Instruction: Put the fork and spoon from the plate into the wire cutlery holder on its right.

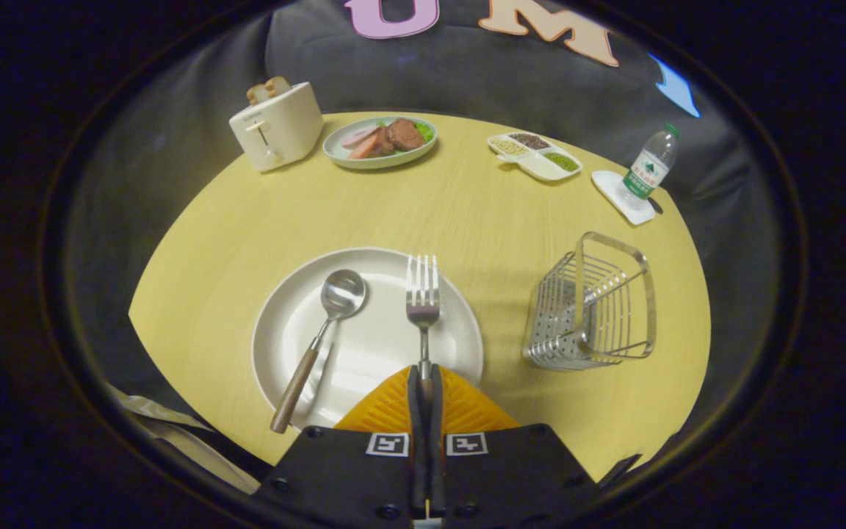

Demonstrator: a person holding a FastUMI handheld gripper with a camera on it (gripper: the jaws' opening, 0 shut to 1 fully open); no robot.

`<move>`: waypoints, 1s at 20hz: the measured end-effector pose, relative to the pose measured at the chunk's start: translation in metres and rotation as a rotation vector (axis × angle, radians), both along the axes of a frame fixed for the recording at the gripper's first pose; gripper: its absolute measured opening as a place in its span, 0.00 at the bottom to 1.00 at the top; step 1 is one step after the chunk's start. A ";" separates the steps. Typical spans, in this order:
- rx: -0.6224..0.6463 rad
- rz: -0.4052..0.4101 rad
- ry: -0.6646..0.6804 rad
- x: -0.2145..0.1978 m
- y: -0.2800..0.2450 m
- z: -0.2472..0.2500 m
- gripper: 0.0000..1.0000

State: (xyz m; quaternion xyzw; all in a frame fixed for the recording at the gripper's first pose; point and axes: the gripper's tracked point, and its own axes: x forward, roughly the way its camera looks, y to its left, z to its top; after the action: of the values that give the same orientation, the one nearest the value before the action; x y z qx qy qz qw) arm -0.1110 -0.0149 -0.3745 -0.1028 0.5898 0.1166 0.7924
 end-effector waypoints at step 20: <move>-0.090 -0.075 0.081 0.044 -0.108 0.050 0.07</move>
State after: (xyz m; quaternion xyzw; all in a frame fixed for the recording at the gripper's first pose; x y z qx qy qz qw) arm -0.0670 -0.1229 -0.3246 -0.1114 0.6297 0.0640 0.7662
